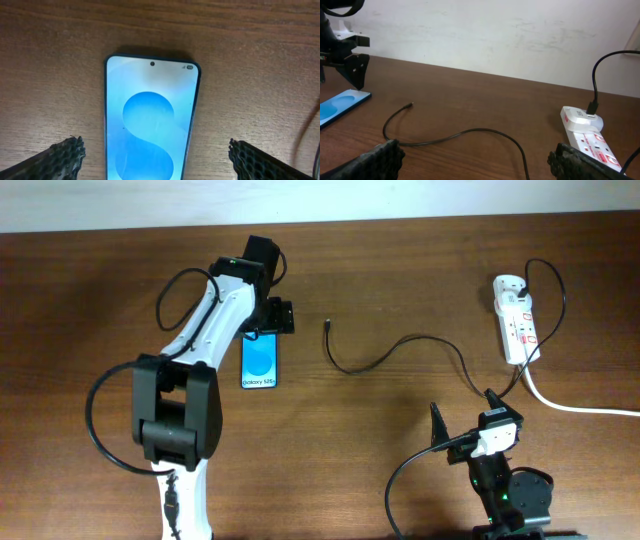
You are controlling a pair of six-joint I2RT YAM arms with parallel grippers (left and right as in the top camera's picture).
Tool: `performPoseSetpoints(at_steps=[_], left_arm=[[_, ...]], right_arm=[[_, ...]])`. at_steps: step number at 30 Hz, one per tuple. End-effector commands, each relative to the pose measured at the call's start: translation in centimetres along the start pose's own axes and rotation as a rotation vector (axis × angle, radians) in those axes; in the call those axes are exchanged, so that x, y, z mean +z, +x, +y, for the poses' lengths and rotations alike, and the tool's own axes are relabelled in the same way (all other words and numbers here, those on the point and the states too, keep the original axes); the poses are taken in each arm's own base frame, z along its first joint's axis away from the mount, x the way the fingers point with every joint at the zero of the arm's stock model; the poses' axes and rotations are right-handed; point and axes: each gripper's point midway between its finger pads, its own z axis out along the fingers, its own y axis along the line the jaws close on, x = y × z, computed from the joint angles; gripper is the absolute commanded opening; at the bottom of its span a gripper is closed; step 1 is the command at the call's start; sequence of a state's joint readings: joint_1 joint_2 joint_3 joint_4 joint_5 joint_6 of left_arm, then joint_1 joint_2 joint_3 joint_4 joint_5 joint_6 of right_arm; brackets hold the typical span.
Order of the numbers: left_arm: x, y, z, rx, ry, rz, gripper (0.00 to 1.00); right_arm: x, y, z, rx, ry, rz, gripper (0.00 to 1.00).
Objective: Plug charger to phone and switch on socket
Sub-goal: 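Move the left gripper over the blue phone and lower it, then close the left gripper on the phone's top edge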
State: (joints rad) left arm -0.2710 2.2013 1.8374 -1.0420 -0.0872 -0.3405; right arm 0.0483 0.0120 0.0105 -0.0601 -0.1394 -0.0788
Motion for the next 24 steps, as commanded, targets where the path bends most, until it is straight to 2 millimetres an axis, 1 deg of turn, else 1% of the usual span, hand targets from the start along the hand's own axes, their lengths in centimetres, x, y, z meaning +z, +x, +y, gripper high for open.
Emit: performPoseSetpoints(at_steps=[1, 6, 14, 17, 24], left_arm=[[0.2, -0.8, 0.6, -0.009, -0.032, -0.027, 0.99], [0.5, -0.9, 0.6, -0.009, -0.031, -0.03, 0.99], [3.0, 0.2, 0.8, -0.002, -0.057, 0.036, 0.99], [3.1, 0.3, 1.4, 0.001, -0.09, 0.039, 0.99], [3.5, 0.6, 1.3, 0.002, -0.09, 0.052, 0.99]], right_arm=[[0.0, 0.2, 0.0, 0.008, -0.003, 0.002, 0.98], [0.0, 0.2, 0.0, 0.008, -0.003, 0.002, 0.98], [0.0, 0.2, 0.0, 0.008, -0.003, 0.002, 0.98], [0.0, 0.2, 0.0, 0.008, -0.003, 0.003, 0.98], [0.0, 0.2, 0.0, 0.008, -0.003, 0.002, 0.98]])
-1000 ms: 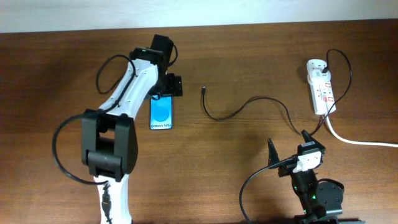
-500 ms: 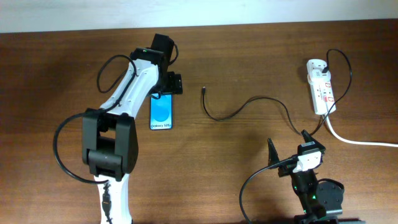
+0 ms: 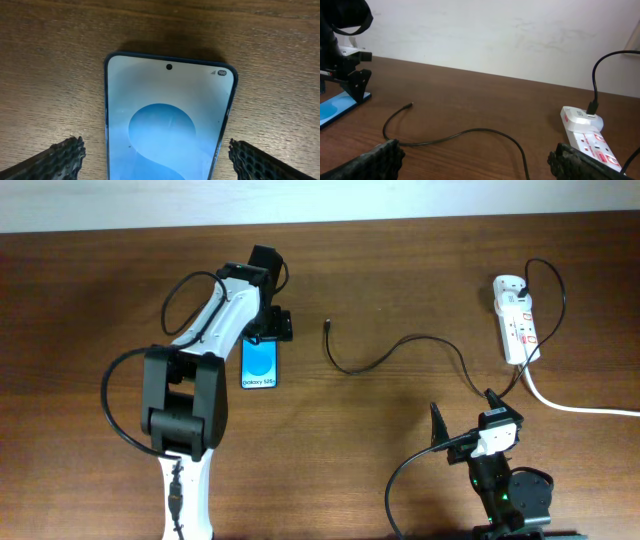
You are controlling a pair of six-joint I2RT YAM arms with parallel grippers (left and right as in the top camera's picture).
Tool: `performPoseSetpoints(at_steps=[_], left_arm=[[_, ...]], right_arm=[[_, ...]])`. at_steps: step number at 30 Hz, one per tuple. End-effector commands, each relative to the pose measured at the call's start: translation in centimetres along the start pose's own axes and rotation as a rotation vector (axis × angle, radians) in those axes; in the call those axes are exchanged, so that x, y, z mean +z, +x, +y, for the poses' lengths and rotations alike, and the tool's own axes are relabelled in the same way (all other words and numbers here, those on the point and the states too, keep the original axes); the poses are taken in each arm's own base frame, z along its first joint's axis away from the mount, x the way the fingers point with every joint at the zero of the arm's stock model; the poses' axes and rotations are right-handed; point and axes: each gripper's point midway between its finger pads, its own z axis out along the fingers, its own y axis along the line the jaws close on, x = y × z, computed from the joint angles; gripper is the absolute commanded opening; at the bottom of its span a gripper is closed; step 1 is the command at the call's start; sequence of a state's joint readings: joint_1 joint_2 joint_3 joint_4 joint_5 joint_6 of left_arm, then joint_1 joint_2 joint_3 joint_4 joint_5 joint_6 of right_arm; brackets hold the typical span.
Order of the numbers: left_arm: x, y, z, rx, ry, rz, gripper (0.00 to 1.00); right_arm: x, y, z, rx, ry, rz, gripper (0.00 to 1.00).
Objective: Plug charger to phone and switch on socket
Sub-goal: 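Close the left gripper on the phone's top edge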
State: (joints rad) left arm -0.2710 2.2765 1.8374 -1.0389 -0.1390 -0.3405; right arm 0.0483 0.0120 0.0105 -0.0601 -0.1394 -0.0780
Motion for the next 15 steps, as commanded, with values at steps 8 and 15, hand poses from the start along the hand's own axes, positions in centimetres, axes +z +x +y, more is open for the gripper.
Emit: performPoseSetpoints(at_steps=[8, 15], left_arm=[[0.7, 0.1, 0.2, -0.005, -0.009, 0.014, 0.99], [0.7, 0.2, -0.5, 0.051, 0.031, 0.023, 1.0]], right_arm=[[0.0, 0.2, 0.0, 0.008, -0.003, 0.003, 0.98], [0.0, 0.2, 0.0, 0.007, -0.003, 0.002, 0.98]])
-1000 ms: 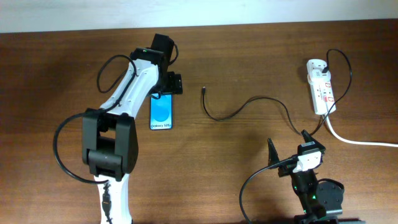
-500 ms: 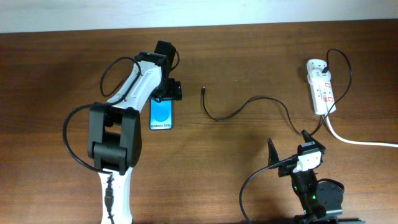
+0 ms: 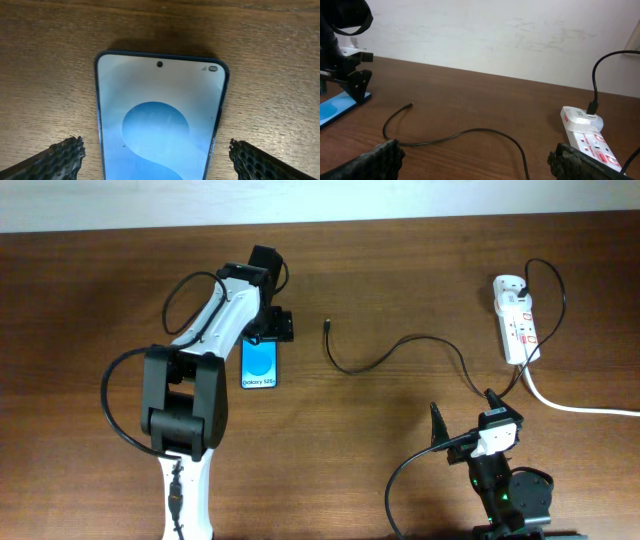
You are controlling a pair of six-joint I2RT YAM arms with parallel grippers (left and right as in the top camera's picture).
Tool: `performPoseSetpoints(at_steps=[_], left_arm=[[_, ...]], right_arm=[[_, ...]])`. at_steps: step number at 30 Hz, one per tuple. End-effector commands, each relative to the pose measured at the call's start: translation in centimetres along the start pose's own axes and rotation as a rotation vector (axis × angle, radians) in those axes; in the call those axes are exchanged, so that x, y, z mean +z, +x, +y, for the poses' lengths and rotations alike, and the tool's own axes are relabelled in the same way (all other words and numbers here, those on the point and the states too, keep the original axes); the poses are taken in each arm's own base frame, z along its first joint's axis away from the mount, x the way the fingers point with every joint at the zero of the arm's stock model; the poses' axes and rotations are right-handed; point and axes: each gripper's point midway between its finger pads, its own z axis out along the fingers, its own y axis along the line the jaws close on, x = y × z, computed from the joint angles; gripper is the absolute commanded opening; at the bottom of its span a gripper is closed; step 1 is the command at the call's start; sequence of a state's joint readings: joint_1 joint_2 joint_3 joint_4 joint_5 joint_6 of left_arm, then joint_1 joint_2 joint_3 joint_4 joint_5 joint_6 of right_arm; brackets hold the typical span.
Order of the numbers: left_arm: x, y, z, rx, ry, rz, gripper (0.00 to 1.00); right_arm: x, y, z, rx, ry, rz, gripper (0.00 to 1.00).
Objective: Plug charger to phone and switch on socket
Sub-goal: 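Close the left gripper on the phone's top edge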
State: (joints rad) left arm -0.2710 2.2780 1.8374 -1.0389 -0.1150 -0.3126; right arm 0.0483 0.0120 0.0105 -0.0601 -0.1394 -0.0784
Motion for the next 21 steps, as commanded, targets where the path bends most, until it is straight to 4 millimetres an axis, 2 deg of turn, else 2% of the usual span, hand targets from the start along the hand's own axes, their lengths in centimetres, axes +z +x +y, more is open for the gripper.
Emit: performPoseSetpoints(at_steps=[1, 8, 17, 21], left_arm=[[0.6, 0.0, 0.0, 0.023, 0.009, 0.014, 1.0], [0.6, -0.3, 1.0, 0.028, -0.049, -0.003, 1.0], [0.7, -0.1, 0.6, 0.061, -0.025, 0.008, 1.0], [1.3, 0.4, 0.7, 0.065, -0.029, 0.025, 1.0]], right_arm=[[0.0, 0.2, 0.0, 0.008, -0.003, 0.003, 0.98], [0.0, 0.2, 0.0, 0.008, -0.003, 0.002, 0.98], [0.0, 0.2, 0.0, 0.008, -0.003, 0.003, 0.98], [0.0, 0.2, 0.0, 0.008, -0.003, 0.002, 0.99]])
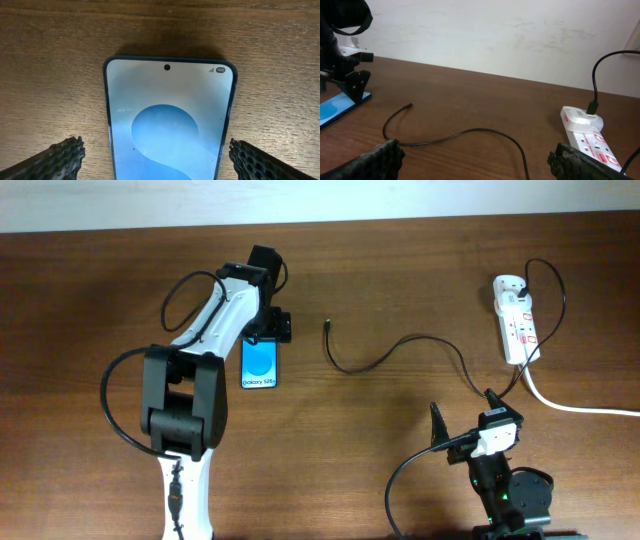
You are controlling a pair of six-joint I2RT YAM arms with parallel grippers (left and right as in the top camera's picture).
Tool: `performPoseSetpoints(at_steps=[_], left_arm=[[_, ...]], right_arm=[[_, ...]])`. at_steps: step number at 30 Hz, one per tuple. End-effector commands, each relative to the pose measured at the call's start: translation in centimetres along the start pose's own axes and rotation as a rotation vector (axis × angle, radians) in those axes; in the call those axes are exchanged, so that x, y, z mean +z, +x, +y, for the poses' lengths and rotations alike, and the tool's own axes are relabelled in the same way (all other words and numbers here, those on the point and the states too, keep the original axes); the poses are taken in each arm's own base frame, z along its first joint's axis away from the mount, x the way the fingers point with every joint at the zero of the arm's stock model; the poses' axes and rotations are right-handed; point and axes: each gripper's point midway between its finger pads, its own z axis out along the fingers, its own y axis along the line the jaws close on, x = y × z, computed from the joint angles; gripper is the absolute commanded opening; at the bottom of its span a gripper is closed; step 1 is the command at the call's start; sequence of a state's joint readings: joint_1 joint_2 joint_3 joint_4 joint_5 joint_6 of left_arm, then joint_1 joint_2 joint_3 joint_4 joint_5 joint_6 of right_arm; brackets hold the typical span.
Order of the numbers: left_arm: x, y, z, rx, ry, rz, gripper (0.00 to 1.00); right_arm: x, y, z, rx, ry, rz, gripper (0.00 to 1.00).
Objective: Plug charger to phone and switch on socket
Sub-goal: 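Close the left gripper on the phone's top edge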
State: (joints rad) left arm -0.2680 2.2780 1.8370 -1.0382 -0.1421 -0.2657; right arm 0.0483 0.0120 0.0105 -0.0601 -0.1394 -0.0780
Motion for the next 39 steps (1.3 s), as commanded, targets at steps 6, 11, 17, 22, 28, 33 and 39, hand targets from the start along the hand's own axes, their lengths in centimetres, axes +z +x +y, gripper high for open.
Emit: performPoseSetpoints(at_steps=[6, 11, 17, 22, 28, 33, 39], left_arm=[[3.2, 1.5, 0.1, 0.034, -0.013, 0.078, 1.0], [3.5, 1.7, -0.6, 0.068, 0.03, 0.091, 1.0], [3.5, 1.6, -1.4, 0.123, 0.083, 0.089, 1.0], [3.5, 1.6, -1.2, 0.12, 0.084, 0.091, 0.98], [3.9, 2.6, -0.8, 0.081, 0.067, 0.125, 0.94], [4.5, 3.8, -0.6, 0.04, 0.056, 0.16, 0.94], [4.4, 4.3, -0.6, 0.003, 0.056, 0.185, 0.95]], right_arm=[[0.0, 0.2, 0.0, 0.008, -0.003, 0.003, 0.98], [0.0, 0.2, 0.0, 0.007, -0.003, 0.002, 0.98], [0.0, 0.2, 0.0, 0.007, -0.003, 0.002, 0.98], [0.0, 0.2, 0.0, 0.007, -0.003, 0.002, 0.99], [0.0, 0.2, 0.0, 0.007, -0.003, 0.002, 0.98], [0.0, 0.2, 0.0, 0.007, -0.003, 0.002, 0.98], [0.0, 0.2, 0.0, 0.007, -0.003, 0.002, 0.98]])
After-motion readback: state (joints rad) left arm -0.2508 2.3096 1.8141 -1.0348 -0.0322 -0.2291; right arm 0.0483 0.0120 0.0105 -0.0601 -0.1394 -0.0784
